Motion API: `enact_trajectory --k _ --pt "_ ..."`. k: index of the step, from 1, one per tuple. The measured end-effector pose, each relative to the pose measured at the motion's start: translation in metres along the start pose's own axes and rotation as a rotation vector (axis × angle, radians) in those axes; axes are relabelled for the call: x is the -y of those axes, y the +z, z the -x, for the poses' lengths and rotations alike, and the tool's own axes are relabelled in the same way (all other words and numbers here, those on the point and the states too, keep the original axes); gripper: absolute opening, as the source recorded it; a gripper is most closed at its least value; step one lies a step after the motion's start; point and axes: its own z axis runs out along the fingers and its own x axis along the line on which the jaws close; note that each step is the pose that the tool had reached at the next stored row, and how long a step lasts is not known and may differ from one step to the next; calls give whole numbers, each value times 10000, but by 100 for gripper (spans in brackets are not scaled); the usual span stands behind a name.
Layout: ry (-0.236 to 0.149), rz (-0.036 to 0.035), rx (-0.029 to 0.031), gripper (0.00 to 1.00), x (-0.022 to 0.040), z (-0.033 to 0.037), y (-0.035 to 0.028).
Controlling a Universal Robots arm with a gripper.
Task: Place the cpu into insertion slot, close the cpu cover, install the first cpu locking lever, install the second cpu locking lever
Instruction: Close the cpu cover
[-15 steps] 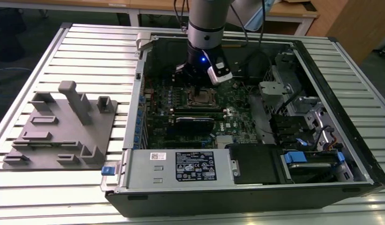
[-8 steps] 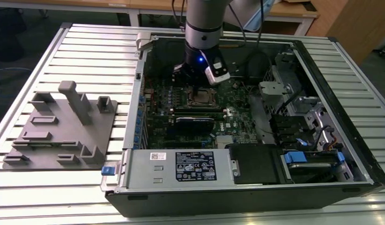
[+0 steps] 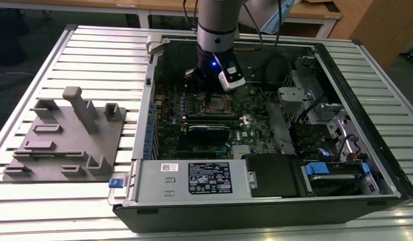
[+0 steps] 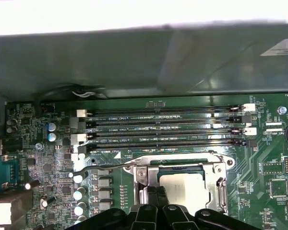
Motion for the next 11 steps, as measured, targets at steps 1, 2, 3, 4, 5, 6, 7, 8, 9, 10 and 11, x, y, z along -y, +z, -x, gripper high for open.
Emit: enact_trajectory --k 1,2,3,4,5,6,7,8,9,10,11 --pt "2 1 1 11 1 -13 1" --pt "2 1 1 11 2 -23 2" --pt "2 0 1 11 1 -23 2" --pt "0 0 0 11 1 -24 2" --pt "0 -1 -1 11 2 -24 2" --pt "0 -1 -1 11 3 -24 4" --pt "1 -1 -1 11 3 -25 6" --pt "2 -1 0 11 3 -25 7" --pt "2 -2 -1 11 3 -24 7" --pt "2 -1 -1 11 4 -24 7" --pt "0 1 0 11 11 -24 8"
